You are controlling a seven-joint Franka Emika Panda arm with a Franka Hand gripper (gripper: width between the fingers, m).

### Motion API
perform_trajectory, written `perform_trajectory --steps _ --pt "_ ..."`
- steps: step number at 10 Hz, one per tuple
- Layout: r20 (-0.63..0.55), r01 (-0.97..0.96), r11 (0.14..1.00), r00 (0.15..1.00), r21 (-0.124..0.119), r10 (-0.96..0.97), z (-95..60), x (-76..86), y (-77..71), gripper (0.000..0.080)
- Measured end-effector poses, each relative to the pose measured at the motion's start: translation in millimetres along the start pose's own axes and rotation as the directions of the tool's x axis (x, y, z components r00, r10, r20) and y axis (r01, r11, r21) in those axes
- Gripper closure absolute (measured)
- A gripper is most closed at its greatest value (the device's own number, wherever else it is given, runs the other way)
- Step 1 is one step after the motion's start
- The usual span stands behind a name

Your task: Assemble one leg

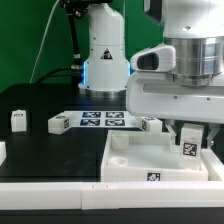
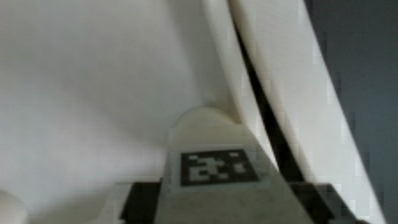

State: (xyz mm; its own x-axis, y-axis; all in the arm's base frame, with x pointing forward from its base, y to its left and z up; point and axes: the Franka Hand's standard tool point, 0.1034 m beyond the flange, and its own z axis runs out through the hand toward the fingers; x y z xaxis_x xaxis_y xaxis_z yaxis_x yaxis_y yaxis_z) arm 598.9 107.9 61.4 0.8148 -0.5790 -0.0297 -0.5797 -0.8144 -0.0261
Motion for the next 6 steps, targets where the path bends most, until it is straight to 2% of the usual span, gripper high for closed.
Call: perform_trajectory --steps 2,4,6 --pt "-0.020 -0.127 0.992 0.992 -0.026 0.126 -1.0 5.6 10.2 0.0501" --pt "-0.031 -0.223 0.974 0.975 -0.041 0.222 -1.6 9.3 17.3 0.0499" --pt "-0.029 -0.205 0.978 0.979 -0.043 0.204 0.0 8.4 17.1 0.0238"
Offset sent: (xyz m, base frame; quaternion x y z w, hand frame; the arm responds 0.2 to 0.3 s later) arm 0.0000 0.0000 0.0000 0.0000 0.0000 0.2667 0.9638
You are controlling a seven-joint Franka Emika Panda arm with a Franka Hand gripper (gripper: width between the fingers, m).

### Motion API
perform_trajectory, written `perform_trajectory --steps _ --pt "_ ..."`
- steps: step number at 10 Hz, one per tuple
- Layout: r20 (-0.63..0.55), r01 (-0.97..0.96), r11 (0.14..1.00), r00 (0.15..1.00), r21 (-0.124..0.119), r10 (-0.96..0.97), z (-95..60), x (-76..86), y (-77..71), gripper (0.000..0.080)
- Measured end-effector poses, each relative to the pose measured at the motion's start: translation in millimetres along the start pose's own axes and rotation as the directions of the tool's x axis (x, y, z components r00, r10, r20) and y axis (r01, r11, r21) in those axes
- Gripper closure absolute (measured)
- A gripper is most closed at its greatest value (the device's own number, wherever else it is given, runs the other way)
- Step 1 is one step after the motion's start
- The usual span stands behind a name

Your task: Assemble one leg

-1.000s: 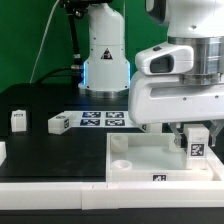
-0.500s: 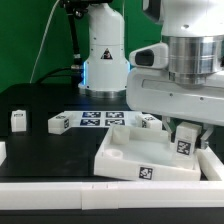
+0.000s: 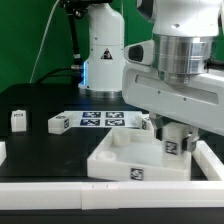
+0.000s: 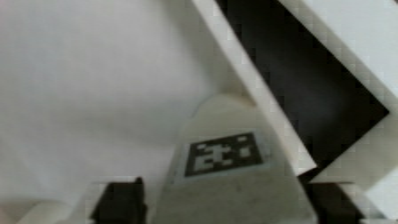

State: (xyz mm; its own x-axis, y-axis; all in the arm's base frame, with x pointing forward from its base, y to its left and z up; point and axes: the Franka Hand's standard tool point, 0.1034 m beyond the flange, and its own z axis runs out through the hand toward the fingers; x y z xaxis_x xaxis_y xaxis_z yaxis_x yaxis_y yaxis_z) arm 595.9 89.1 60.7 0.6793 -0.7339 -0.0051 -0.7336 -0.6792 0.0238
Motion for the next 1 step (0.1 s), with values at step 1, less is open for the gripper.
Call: perform_trajectory --steps 1 --pt "0.000 0.000 1.000 1.000 -0.001 0.000 0.5 -0.1 0.2 0.0238"
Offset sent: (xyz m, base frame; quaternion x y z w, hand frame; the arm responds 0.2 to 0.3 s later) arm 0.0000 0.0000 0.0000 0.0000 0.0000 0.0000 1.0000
